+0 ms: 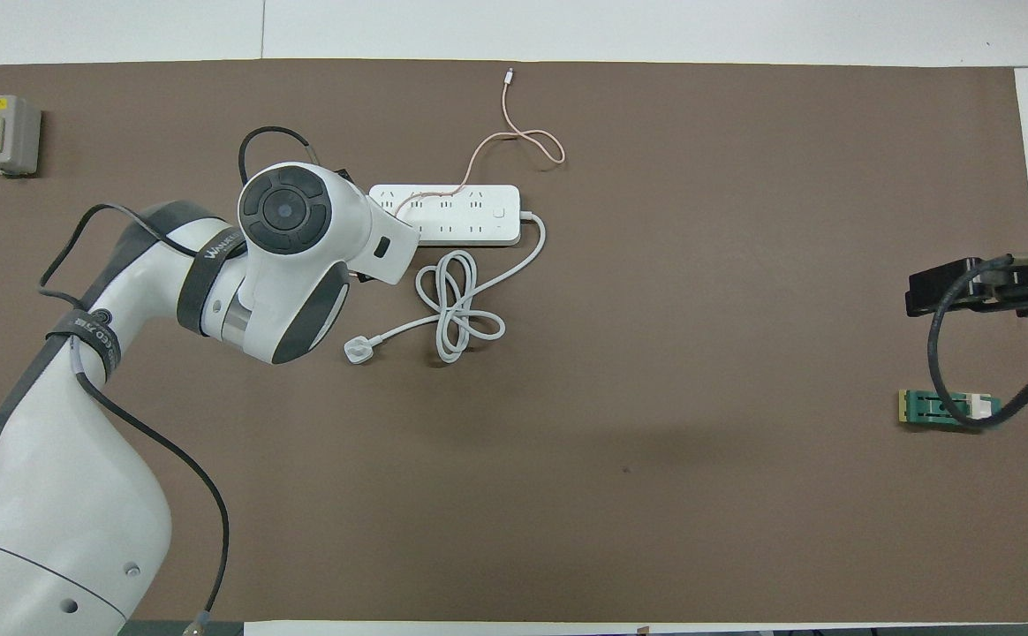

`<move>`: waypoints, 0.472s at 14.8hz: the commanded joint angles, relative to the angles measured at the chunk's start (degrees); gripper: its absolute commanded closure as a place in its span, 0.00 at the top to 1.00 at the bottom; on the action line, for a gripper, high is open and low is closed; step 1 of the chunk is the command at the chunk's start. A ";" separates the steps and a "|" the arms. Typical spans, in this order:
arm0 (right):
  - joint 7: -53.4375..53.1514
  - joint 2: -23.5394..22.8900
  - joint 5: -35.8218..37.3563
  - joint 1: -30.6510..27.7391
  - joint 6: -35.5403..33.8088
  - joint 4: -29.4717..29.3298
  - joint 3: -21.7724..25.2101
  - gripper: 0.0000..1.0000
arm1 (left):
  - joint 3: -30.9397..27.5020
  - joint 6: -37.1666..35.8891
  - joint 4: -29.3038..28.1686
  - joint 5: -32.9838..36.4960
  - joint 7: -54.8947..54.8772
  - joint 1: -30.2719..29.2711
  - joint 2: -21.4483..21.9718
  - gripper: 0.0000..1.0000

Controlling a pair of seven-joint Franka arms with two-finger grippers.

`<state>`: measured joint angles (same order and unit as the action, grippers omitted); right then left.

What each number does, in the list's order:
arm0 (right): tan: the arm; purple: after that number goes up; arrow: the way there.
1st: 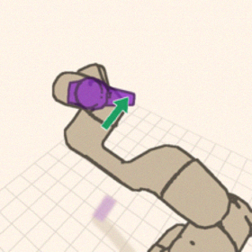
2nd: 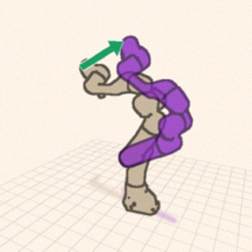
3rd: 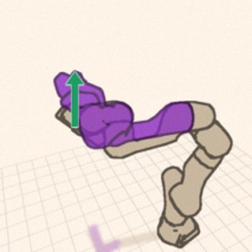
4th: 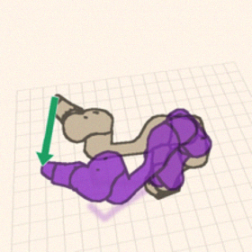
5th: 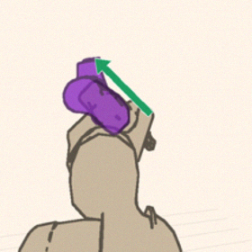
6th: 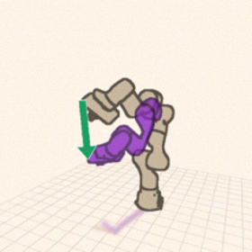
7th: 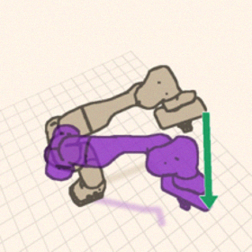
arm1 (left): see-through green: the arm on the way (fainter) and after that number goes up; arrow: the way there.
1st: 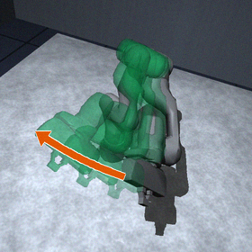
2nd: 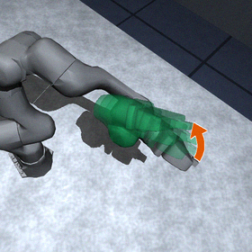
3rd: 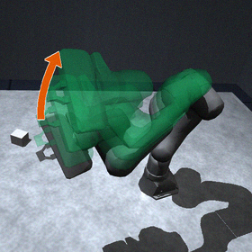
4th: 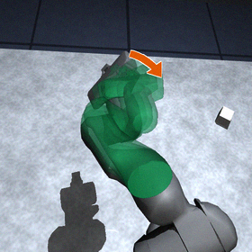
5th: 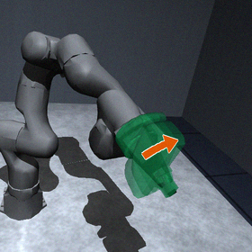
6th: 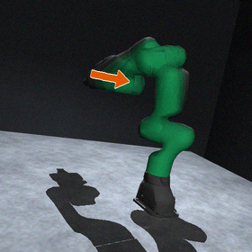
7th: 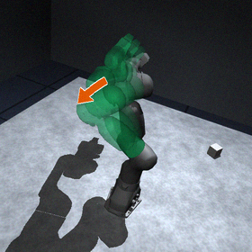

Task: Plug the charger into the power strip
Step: 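Press the charger prongs into the power strip socket with the left gripper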

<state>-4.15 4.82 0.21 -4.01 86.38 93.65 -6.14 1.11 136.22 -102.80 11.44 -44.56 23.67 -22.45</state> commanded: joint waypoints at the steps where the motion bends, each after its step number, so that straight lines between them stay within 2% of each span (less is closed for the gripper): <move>1: 0.11 1.34 0.32 -1.00 0.46 1.44 -0.62 1.00 | 0.30 -1.31 0.85 -1.15 -1.50 -0.47 0.04 0.00; 7: 0.11 1.34 0.32 -1.00 0.46 1.36 -0.54 1.00 | 0.30 -1.48 0.85 -2.29 -1.50 -0.56 0.04 0.00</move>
<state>-4.15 4.82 0.21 -4.03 86.38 93.65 -6.14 1.11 136.16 -102.79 10.37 -44.58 23.62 -22.45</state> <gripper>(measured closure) 0.000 0.709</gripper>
